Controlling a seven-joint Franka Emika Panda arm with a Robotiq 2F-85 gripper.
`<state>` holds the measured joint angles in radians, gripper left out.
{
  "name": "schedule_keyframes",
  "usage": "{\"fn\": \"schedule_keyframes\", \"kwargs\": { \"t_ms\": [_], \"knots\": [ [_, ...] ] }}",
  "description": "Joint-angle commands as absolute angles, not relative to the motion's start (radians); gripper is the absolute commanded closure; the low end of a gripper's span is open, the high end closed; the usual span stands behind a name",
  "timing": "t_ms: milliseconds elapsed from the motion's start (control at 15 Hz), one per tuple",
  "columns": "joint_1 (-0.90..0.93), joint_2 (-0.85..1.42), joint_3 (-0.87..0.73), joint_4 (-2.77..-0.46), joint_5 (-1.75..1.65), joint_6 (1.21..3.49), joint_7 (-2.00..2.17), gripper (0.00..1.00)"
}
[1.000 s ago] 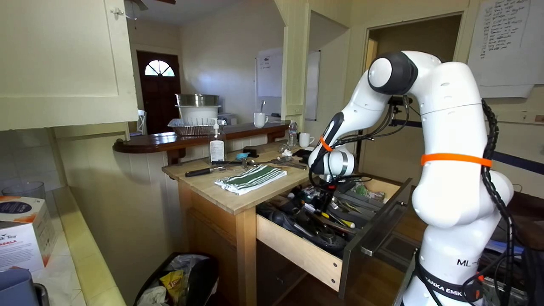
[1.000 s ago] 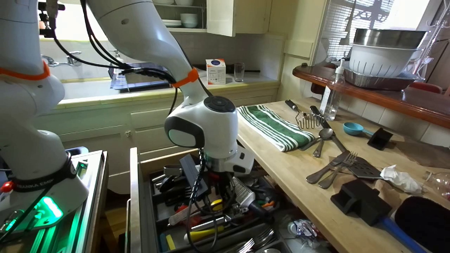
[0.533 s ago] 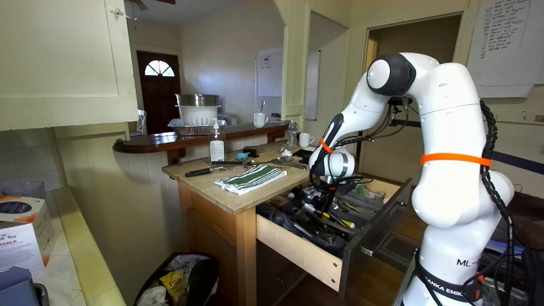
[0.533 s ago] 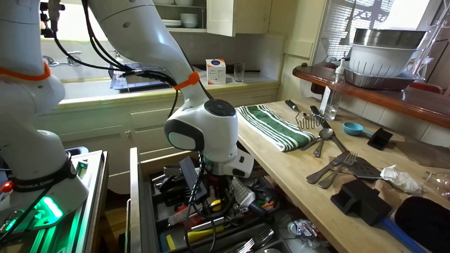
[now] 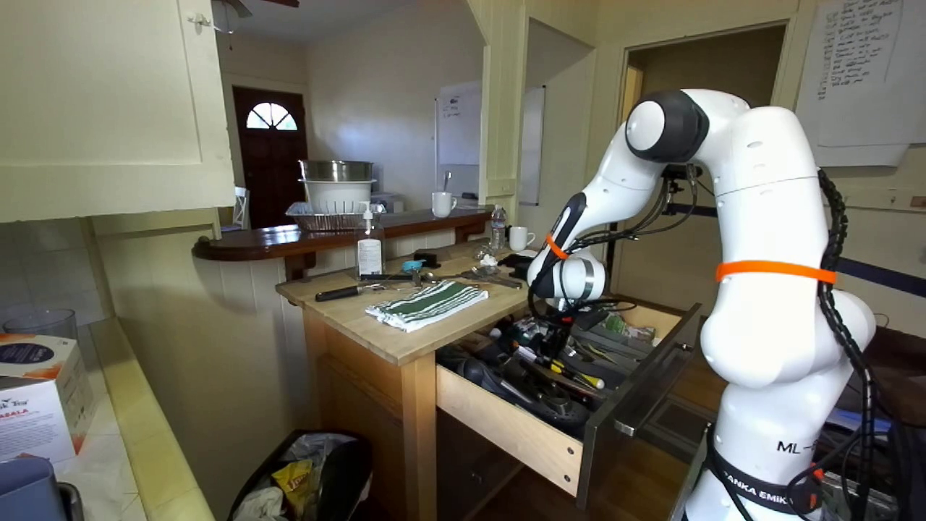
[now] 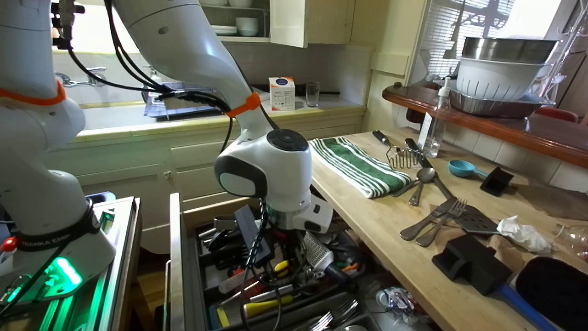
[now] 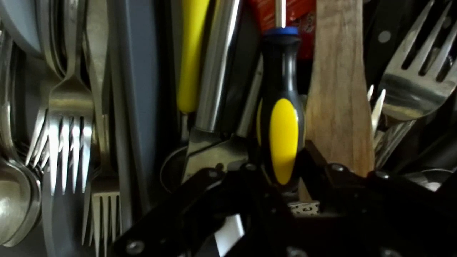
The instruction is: Shift the screwdriver to the top of the dresser
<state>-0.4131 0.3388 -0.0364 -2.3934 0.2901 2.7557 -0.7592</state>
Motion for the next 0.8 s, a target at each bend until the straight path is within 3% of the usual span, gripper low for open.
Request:
{"fn": "schedule_keyframes", "kwargs": {
  "t_ms": [0, 333, 733],
  "knots": [
    [-0.401, 0.216, -0.083, -2.425, 0.233, 2.645, -0.687, 0.92],
    [-0.364, 0.015, -0.167, -2.377, 0.141, 2.394, -0.594, 0.92],
    [-0.269, -0.085, -0.185, -2.209, 0.081, 2.352, -0.664, 0.92]
  ]
}}
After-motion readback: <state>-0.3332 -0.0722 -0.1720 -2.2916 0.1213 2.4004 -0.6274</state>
